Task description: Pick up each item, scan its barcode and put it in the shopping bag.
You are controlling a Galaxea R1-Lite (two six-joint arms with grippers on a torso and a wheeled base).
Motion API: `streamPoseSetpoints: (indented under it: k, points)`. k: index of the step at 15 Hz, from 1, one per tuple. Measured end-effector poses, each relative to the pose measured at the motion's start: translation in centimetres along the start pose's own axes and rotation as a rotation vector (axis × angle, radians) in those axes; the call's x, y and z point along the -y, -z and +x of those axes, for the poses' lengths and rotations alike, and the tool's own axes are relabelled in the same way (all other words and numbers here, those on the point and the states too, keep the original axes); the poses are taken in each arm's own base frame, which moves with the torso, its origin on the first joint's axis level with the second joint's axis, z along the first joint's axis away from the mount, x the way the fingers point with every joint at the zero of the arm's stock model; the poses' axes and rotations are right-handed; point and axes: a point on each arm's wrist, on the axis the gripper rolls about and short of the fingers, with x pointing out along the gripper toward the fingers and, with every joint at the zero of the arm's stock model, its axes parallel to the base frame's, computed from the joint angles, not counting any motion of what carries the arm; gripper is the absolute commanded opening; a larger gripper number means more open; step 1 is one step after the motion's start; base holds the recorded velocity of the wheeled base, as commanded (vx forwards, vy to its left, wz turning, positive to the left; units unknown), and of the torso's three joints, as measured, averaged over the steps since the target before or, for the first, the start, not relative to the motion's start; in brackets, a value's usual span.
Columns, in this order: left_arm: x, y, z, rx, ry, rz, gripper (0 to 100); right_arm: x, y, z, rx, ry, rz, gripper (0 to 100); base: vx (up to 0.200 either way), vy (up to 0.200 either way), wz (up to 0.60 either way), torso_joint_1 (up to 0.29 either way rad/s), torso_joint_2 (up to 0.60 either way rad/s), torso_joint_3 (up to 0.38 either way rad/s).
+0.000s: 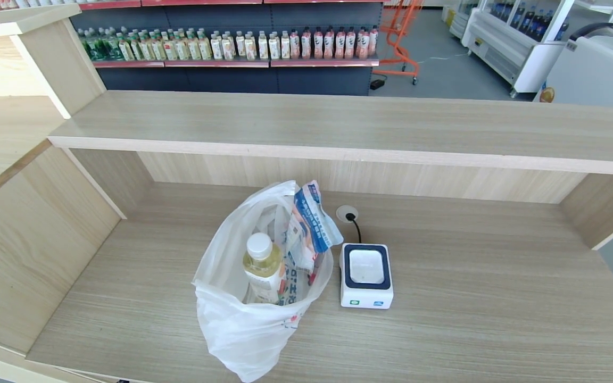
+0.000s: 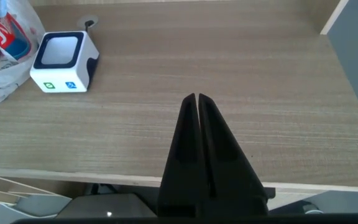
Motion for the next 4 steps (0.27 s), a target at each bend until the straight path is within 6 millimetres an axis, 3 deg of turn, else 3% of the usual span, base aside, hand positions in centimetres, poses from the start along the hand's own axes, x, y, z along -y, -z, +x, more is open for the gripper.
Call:
streamPoseSetpoints:
  k: [4]
  points:
    - [0.0,0.0,0.0,0.0,0.0,0.0,100,0.0,0.0,0.0,0.0,0.0,-0.006,0,0.0,0.0,0.0,0.0,0.0,0.0]
